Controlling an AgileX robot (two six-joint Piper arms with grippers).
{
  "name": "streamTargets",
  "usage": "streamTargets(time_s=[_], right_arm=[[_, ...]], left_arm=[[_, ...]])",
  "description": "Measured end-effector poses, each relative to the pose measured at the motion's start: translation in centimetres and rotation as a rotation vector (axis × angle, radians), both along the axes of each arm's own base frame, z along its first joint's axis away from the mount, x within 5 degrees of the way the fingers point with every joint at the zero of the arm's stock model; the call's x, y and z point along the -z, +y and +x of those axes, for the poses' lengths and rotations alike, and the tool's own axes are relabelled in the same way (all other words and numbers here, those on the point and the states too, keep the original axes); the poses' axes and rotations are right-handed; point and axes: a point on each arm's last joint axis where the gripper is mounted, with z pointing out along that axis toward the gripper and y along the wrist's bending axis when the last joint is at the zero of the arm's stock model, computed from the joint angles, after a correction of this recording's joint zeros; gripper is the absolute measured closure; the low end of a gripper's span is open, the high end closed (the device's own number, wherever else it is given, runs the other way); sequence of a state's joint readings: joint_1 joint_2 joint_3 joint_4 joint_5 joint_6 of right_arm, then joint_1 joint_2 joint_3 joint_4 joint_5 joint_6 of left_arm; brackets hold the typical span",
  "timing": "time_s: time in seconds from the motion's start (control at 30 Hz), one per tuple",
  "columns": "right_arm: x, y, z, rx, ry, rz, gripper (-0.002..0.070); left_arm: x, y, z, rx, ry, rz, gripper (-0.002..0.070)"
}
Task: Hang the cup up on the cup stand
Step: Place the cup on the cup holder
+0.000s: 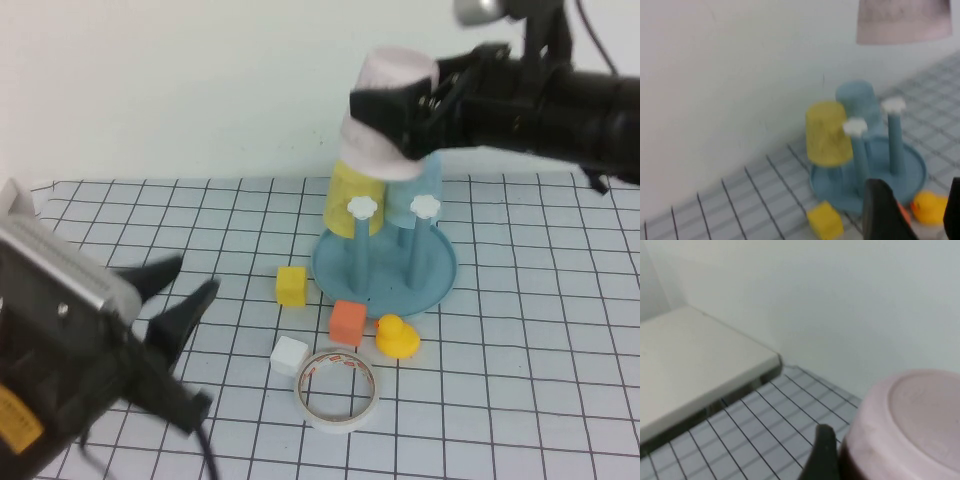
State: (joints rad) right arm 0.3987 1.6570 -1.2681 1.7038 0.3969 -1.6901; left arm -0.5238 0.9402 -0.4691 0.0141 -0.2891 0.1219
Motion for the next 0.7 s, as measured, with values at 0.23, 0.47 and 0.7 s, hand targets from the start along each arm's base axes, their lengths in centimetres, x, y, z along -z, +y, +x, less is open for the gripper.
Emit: streamTargets(time_s=[0.23,0.47,0.7], right_arm=[[3.9,0.7,2.9,0.031,0.021,-0.106,0.0082],[6.8,1.6,5.4,0.047,0.049,-0.145,0.0082],[9.4,2.4,7.5,0.052,0.08,-0.165,0.0082]], left_arm=[[1.1,0.9,-1.6,-0.003,0.167,0.102,0.0498],[2.1,1.2,-1.9,-0.002,0.26,0.163,0.0529],[2.3,1.3,-2.0,0.009,0.259,0.229,0.0531]])
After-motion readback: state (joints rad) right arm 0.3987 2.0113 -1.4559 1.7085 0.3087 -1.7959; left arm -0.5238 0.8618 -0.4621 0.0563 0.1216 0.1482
